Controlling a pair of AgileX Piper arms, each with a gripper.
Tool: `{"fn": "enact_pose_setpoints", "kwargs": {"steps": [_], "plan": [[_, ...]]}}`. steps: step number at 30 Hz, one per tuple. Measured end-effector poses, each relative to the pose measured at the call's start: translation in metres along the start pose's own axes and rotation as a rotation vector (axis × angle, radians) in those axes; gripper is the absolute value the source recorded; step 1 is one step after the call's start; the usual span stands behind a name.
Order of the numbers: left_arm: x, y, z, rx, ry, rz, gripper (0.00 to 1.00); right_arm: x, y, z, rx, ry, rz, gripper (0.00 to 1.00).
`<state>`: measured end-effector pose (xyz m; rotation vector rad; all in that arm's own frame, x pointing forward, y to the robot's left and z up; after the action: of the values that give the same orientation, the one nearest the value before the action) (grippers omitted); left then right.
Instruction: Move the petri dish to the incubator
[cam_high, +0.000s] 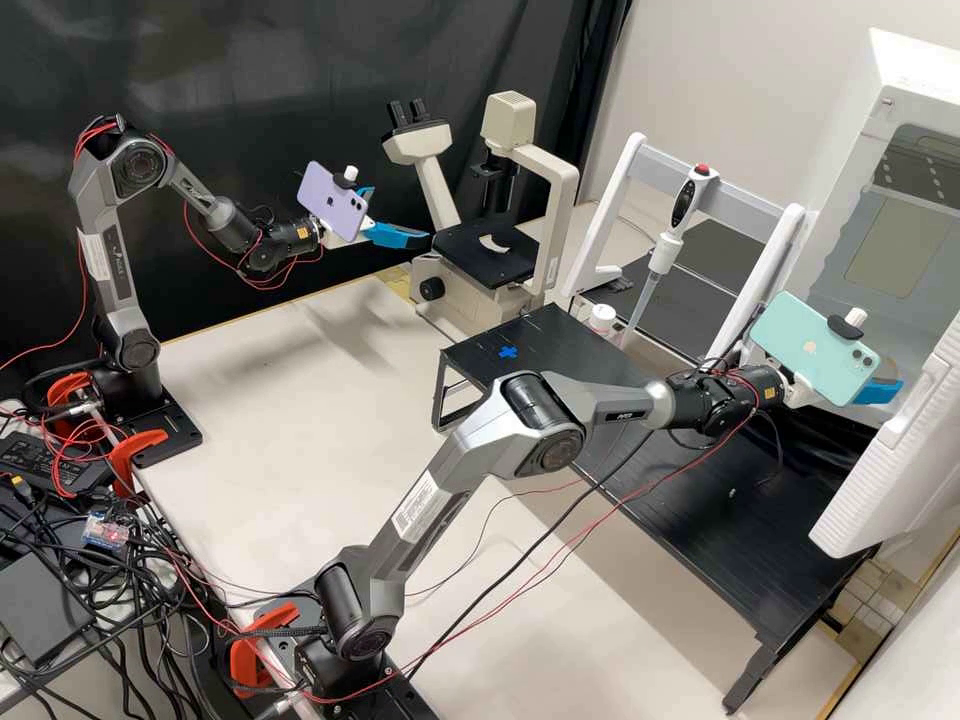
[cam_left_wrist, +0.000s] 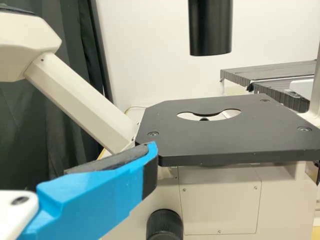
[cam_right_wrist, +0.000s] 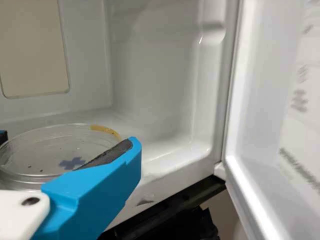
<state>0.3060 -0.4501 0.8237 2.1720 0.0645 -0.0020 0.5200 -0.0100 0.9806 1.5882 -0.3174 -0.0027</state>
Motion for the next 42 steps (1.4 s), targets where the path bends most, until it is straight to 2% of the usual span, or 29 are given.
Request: {"fn": "enact_pose_setpoints", "kwargs": {"steps": [4,15,16,19,25,31,39,42], "plan": [[0.000,0.000,0.000,0.000,0.000,0.000,1.00,0.010,-0.004,0.002,-0.031,-0.011,-0.009,0.00],[0.000,0.000,0.000,0.000,0.000,0.000,1.00,0.022,-0.017,-0.001,-0.055,-0.010,-0.016,0.00],[0.000,0.000,0.000,0.000,0.000,0.000,1.00,0.022,-0.017,-0.001,-0.053,-0.011,-0.015,1.00],[0.000,0.000,0.000,0.000,0.000,0.000,1.00,0.022,-0.020,-0.002,-0.048,-0.015,-0.017,1.00],[0.000,0.000,0.000,0.000,0.000,0.000,1.00,0.022,-0.019,0.000,-0.072,-0.020,0.001,1.00],[0.000,0.000,0.000,0.000,0.000,0.000,1.00,0.020,-0.028,0.011,-0.077,-0.039,0.005,1.00],[0.000,0.000,0.000,0.000,0.000,0.000,1.00,-0.001,-0.018,0.006,-0.071,-0.025,0.029,1.00],[0.000,0.000,0.000,0.000,0.000,0.000,1.00,-0.017,-0.015,0.009,-0.083,-0.027,0.039,1.00]]}}
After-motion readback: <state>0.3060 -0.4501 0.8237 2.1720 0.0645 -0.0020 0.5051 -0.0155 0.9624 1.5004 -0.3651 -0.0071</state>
